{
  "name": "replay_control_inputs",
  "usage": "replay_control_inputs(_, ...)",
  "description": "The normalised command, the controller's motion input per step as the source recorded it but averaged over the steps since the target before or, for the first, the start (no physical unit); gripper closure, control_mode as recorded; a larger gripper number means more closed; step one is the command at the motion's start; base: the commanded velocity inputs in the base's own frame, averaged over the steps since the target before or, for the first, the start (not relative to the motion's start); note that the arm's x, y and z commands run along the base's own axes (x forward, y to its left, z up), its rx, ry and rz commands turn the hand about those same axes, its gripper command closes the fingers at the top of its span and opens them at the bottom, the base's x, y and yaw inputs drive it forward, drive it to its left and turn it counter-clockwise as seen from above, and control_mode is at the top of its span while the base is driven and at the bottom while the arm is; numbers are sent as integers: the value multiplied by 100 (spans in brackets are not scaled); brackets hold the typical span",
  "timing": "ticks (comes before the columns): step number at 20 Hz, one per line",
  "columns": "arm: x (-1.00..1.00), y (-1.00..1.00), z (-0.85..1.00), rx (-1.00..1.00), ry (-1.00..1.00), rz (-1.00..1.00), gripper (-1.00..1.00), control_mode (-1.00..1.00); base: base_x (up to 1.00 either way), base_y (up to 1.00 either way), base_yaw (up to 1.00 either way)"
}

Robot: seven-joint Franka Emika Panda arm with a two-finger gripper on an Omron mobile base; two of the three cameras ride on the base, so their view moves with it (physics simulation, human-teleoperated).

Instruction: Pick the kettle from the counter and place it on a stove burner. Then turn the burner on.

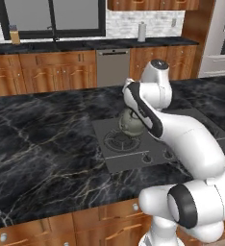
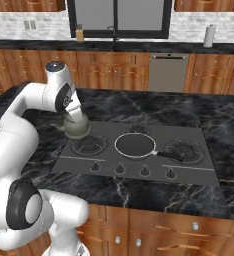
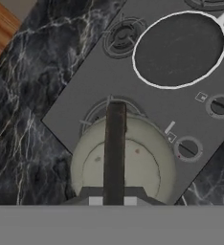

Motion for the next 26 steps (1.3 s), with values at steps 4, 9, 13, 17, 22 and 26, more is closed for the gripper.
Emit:
replay_control_inputs(4,44,0,-5,0,9,0,100,-100,0,0,0)
replay_control_inputs(9,76,4,-21,0,17,0,100,-100,0,0,0)
replay_control_inputs(13,88,14,-29,0,22,0,100,-100,0,0,0)
replay_control_inputs(17,62,11,-36,0,21,0,100,-100,0,0,0)
replay_control_inputs(22,36,0,-36,0,12,0,100,-100,0,0,0)
replay_control_inputs(26,13,0,-34,-1,2,0,100,-100,0,0,0)
